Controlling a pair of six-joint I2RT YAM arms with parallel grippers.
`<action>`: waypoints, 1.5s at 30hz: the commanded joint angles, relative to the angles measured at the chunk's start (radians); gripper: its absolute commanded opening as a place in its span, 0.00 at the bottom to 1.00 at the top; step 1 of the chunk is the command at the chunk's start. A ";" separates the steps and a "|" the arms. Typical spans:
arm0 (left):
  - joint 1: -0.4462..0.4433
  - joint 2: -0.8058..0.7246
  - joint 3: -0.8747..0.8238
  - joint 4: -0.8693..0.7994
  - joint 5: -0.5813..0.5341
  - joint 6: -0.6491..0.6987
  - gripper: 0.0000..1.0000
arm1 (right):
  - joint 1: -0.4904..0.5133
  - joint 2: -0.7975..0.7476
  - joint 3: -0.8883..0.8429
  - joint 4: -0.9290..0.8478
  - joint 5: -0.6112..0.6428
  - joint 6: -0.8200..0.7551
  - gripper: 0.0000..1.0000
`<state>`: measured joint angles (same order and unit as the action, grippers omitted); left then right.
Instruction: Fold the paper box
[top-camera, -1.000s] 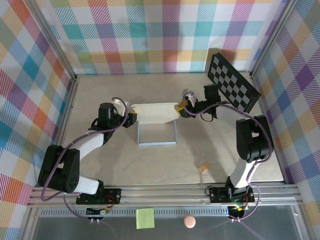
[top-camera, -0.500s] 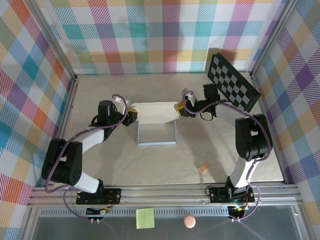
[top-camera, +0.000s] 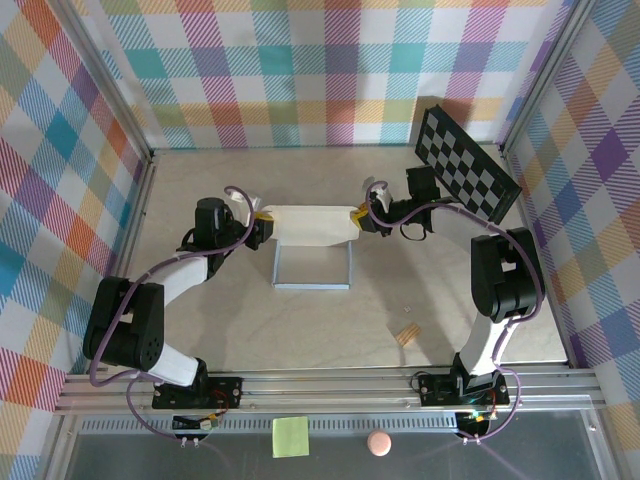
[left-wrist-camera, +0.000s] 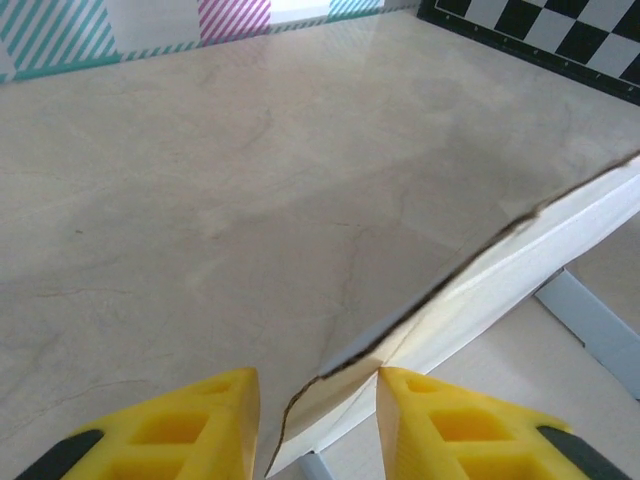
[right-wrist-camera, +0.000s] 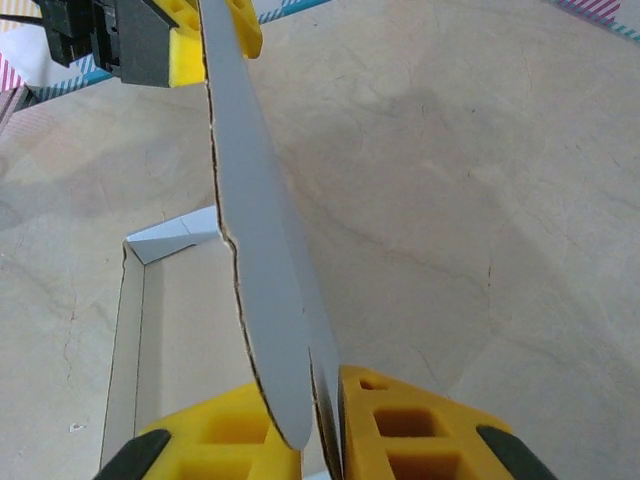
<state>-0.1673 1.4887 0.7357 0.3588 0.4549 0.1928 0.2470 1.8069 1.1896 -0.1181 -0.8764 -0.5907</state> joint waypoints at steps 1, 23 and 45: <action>0.017 -0.003 0.027 0.021 0.033 0.016 0.33 | -0.007 0.012 0.036 -0.030 -0.047 -0.033 0.15; 0.017 -0.027 0.050 -0.035 0.070 0.026 0.12 | 0.006 -0.032 0.014 -0.008 0.076 0.039 0.00; 0.014 -0.005 0.057 -0.026 0.154 -0.025 0.07 | 0.037 -0.073 -0.045 0.053 0.142 0.125 0.00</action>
<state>-0.1608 1.4883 0.7563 0.3153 0.5575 0.1722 0.2752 1.7691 1.1614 -0.0708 -0.7437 -0.4984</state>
